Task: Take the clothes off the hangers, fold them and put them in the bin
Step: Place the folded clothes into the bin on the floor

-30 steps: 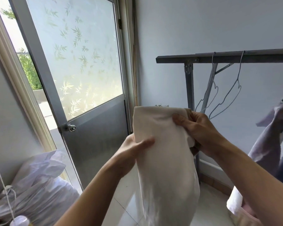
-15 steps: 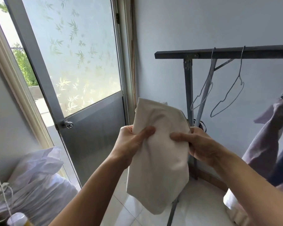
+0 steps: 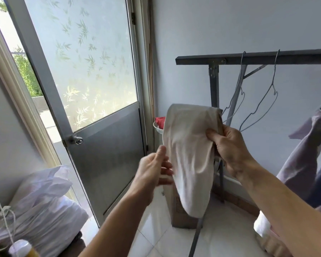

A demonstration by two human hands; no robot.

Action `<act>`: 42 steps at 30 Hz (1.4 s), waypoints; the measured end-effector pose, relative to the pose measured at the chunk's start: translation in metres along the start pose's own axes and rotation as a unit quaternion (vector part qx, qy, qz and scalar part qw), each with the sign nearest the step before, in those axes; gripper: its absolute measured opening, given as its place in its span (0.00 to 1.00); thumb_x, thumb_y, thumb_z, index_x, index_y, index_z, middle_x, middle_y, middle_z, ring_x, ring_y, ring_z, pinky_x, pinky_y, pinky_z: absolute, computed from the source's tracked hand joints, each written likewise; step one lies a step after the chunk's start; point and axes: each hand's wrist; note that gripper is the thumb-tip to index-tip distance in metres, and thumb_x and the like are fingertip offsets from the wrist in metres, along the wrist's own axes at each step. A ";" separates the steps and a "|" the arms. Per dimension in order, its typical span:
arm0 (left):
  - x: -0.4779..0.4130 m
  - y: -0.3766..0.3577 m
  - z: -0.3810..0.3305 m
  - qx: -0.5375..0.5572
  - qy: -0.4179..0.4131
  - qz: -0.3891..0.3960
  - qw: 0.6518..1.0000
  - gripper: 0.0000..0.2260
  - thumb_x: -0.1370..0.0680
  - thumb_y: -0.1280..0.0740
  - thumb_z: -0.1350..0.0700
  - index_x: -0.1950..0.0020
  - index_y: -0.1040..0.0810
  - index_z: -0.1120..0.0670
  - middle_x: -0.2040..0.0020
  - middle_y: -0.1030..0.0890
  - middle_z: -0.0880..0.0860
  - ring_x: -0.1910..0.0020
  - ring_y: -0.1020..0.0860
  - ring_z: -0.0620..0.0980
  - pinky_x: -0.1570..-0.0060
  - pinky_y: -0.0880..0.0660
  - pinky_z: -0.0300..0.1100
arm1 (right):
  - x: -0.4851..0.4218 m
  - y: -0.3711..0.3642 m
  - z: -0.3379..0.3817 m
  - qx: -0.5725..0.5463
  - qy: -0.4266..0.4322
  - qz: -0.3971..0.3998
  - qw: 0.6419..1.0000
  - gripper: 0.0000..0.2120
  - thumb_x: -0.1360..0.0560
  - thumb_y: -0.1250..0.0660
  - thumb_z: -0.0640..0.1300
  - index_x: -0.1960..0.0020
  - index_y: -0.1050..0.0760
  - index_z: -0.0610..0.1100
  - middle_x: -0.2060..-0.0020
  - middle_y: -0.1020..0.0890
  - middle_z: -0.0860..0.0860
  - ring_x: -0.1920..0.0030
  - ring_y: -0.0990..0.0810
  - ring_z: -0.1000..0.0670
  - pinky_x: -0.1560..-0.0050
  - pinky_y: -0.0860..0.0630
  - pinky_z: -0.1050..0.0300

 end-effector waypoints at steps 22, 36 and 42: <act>0.011 -0.038 0.022 0.434 0.075 -0.004 0.898 0.22 0.31 0.29 0.55 0.38 0.22 0.60 0.49 0.15 0.58 0.55 0.16 0.53 0.52 0.20 0.47 | 0.037 -0.023 -0.034 -0.215 -0.148 0.043 0.964 0.14 0.18 0.41 0.43 0.35 0.26 0.53 0.47 0.16 0.50 0.50 0.16 0.49 0.58 0.20 0.54; 0.028 -0.050 0.049 0.467 0.058 0.028 0.882 0.13 0.22 0.40 0.56 0.44 0.21 0.61 0.53 0.15 0.60 0.59 0.15 0.55 0.65 0.18 0.47 | 0.041 0.014 -0.069 -0.243 -0.381 0.161 0.877 0.27 0.26 0.36 0.63 0.41 0.19 0.43 0.44 0.17 0.41 0.46 0.17 0.39 0.49 0.22 0.34; 0.033 -0.045 0.091 0.420 0.074 0.053 0.903 0.16 0.27 0.36 0.58 0.42 0.21 0.62 0.51 0.16 0.60 0.58 0.16 0.55 0.64 0.19 0.46 | 0.033 0.029 -0.095 -0.285 -0.288 0.048 0.913 0.25 0.35 0.27 0.43 0.40 0.24 0.36 0.53 0.15 0.40 0.59 0.16 0.43 0.61 0.18 0.49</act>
Point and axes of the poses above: each hand's wrist, its own x-axis away from the middle knuckle, its own y-axis out of the back of the hand, z = x × y
